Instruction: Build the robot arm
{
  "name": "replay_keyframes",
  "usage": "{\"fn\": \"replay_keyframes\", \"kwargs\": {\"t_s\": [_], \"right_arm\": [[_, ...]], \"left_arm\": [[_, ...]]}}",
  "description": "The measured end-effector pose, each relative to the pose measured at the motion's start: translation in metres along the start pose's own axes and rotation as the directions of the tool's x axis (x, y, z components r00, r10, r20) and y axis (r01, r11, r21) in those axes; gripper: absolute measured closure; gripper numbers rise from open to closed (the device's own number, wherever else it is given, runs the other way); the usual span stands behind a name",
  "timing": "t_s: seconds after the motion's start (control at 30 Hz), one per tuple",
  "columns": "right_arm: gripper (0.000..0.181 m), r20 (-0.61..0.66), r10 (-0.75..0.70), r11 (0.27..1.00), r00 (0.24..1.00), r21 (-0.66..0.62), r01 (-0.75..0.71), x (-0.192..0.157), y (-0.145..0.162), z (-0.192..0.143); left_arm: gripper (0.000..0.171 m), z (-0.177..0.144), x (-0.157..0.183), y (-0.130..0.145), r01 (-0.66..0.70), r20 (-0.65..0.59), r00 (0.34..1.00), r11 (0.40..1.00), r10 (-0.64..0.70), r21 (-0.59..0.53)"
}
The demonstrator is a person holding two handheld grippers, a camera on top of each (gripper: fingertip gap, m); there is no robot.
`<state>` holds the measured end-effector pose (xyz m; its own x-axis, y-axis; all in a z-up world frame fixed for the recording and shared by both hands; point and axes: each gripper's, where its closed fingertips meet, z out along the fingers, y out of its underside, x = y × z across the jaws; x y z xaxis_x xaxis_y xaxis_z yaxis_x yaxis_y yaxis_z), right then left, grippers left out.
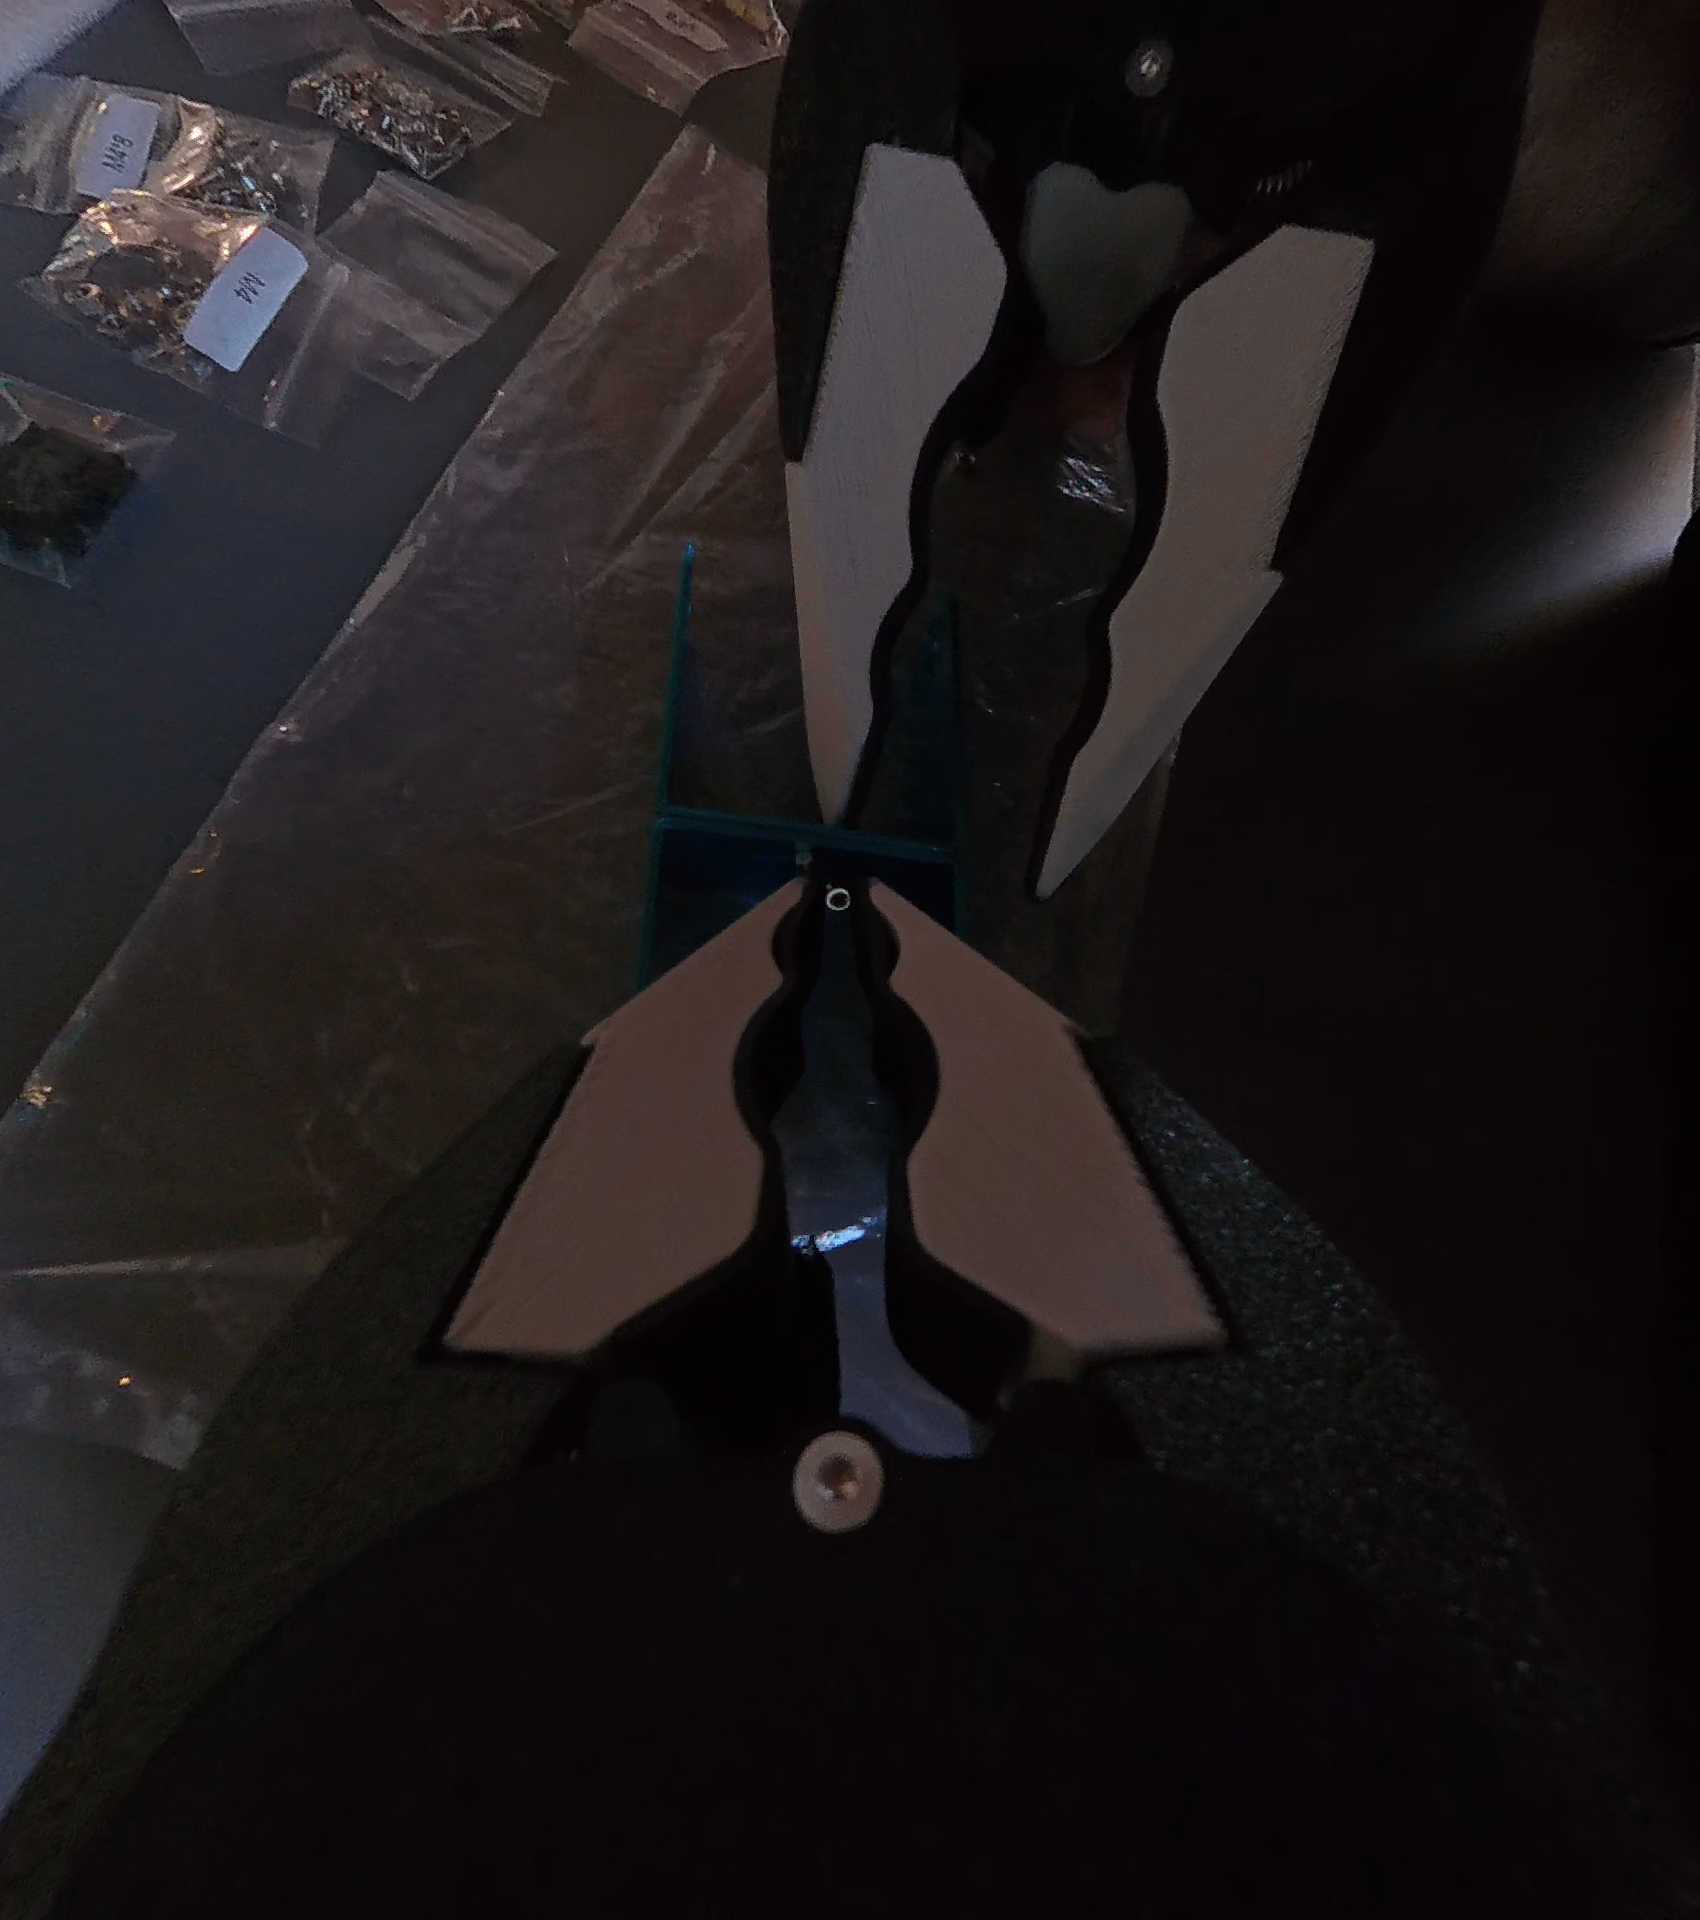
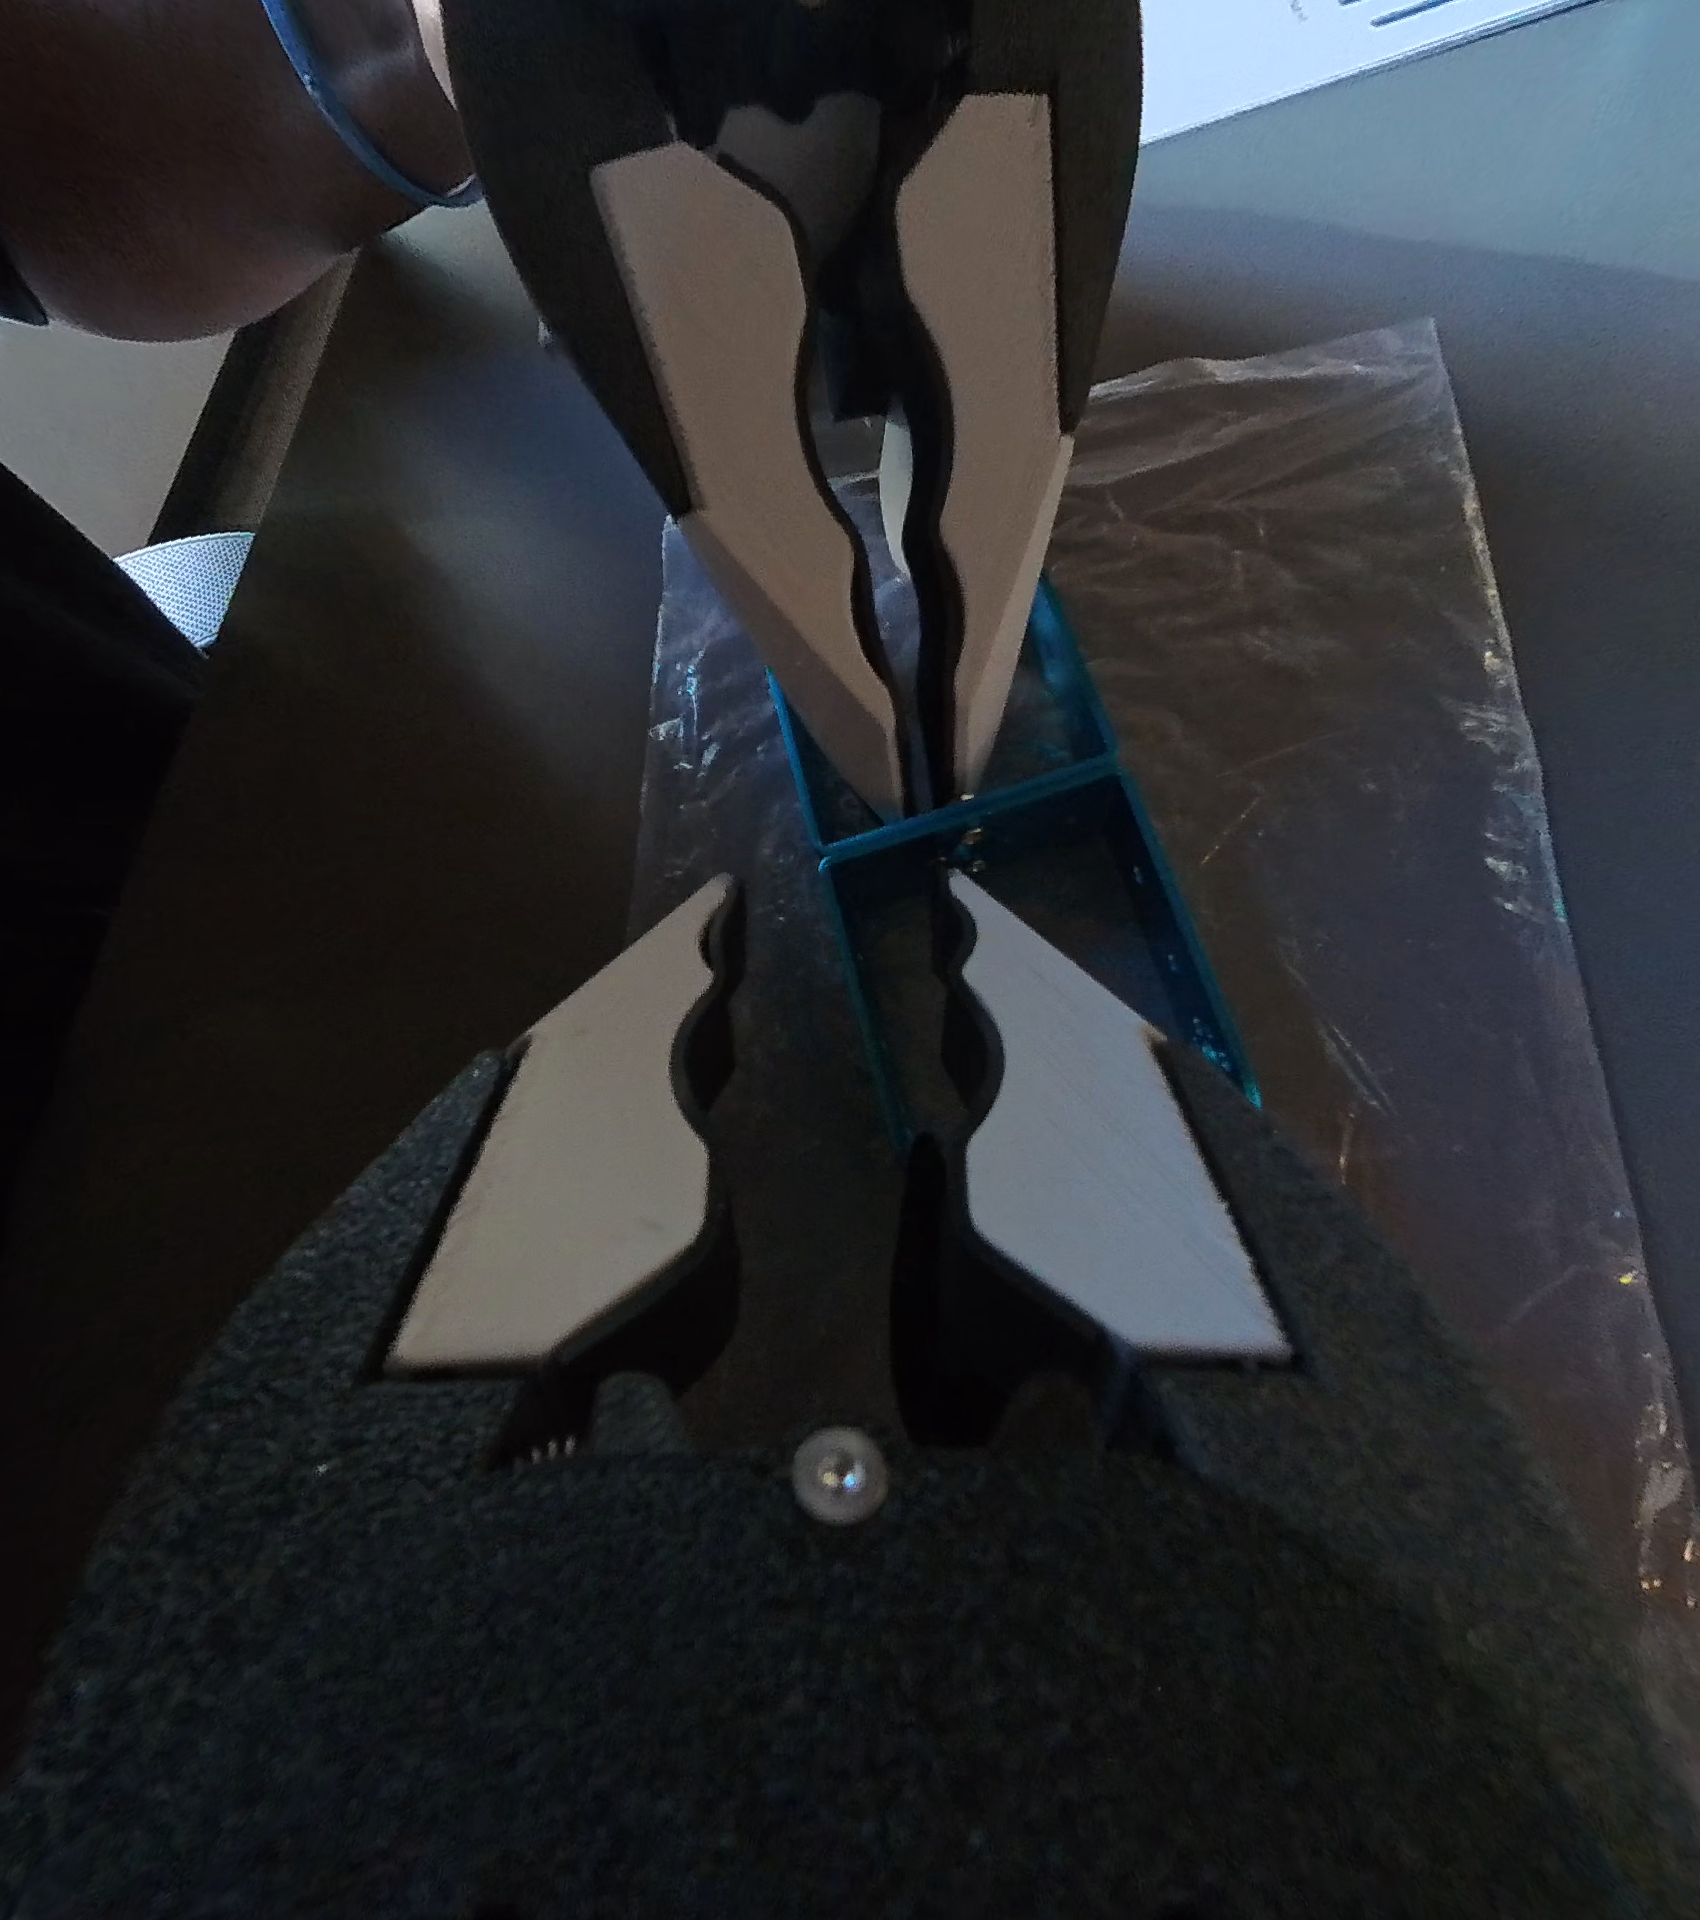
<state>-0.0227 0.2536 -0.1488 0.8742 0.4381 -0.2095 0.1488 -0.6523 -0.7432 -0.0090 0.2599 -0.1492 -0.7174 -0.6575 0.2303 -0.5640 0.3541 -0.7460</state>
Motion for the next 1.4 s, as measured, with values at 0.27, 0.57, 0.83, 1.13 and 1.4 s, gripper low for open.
{"fn": "replay_keyframes", "kwargs": {"t_s": [0.27, 0.57, 0.83, 1.13, 1.4], "right_arm": [[0.146, 0.014, 0.006, 1.0, 1.0, 0.014, -0.007, -0.0003, -0.0006, 0.0004], [0.146, 0.017, 0.004, 1.0, 1.0, 0.012, -0.004, -0.0008, -0.0009, 0.0013], [0.147, 0.016, 0.001, 1.0, 1.0, 0.009, -0.001, -0.0001, -0.0013, 0.0018], [0.148, 0.018, 0.001, 1.0, 1.0, 0.008, -0.001, -0.0005, -0.0012, 0.0017], [0.147, 0.014, -0.001, 1.0, 1.0, 0.009, 0.0, -0.0005, -0.0014, 0.0021]], "left_arm": [[0.167, 0.0006, 0.001, 0.0013, -0.02, 0.004, 1.0, 1.0, 0.02, -0.005], [0.169, 0.0005, 0.0011, 0.0028, -0.071, 0.025, 0.997, 0.997, 0.071, -0.016], [0.168, -0.0007, -0.0013, 0.0028, -0.158, 0.078, 0.984, 0.987, 0.16, -0.034], [0.168, -0.0006, 0.0023, 0.0028, -0.185, 0.113, 0.975, 0.981, 0.19, -0.053], [0.168, -0.001, 0.0008, 0.0028, -0.184, 0.133, 0.972, 0.981, 0.191, -0.061]]}}
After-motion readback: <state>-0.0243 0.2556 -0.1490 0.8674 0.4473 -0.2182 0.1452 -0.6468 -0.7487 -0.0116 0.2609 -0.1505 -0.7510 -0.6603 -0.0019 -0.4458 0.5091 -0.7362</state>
